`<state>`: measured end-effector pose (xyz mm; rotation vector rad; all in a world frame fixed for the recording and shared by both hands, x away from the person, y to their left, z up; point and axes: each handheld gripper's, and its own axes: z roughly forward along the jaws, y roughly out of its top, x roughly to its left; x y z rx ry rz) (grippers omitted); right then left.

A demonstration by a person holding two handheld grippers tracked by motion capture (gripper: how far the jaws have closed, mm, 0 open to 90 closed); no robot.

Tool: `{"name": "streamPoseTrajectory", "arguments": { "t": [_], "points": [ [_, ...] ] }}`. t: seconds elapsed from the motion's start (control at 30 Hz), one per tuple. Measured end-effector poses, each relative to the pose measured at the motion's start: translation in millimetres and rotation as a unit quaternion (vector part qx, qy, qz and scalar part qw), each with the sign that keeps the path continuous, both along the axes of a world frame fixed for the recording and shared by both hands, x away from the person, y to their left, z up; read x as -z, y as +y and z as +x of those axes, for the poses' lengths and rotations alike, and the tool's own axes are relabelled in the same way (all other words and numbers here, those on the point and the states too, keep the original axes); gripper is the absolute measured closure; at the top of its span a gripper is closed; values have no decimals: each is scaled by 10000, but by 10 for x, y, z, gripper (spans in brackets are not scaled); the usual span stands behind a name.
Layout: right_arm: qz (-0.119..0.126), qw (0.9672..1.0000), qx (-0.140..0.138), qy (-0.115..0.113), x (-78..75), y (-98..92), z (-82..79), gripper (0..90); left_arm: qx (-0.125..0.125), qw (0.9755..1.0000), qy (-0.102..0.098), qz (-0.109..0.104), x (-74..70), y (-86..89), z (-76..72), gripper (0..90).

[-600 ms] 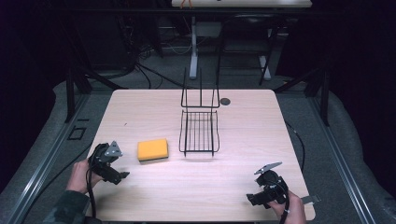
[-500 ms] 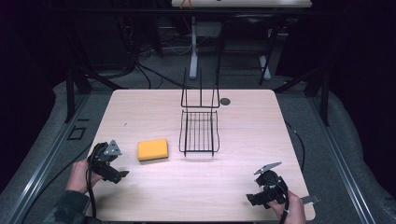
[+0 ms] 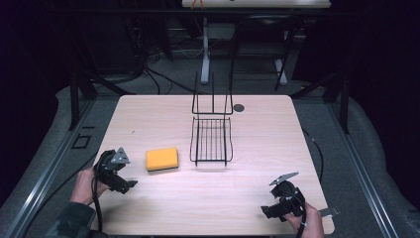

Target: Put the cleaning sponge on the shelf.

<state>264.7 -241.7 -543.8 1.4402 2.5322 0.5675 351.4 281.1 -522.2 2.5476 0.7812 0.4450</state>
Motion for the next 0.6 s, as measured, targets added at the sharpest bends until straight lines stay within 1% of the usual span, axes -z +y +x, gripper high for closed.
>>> {"name": "streamPoseTrajectory", "arguments": {
  "t": [0.17, 0.27, 0.33, 0.43, 0.5, 0.53, 0.6],
  "points": [
    [3, 10000, 8, -7, -1, 0, 2, 142, 72, 10000, -11, 32, -23, -36, 26, 2],
    [39, 9999, 31, -91, -15, 1, -2, 142, 144, 9999, -3, 92, -31, -73, 54, 2],
    [9, 10000, 27, -46, -16, -2, -1, 142, 189, 9998, 21, 110, -33, -97, 73, 2],
    [-3, 10000, 30, -53, -15, 3, 0, 142, 256, 9996, 44, 145, -53, -142, 114, 2],
    [-7, 10000, 18, -52, -13, 7, 2, 142, 292, 9994, 99, 161, -64, -173, 144, 2],
    [-1, 10000, 37, -33, -11, 11, 0, 142, 321, 9993, 84, 196, -73, -188, 153, 2],
    [-4, 10000, 20, -33, -10, 10, 2, 142, 334, 9992, 47, 194, -77, -204, 159, 2]
  ]
}}
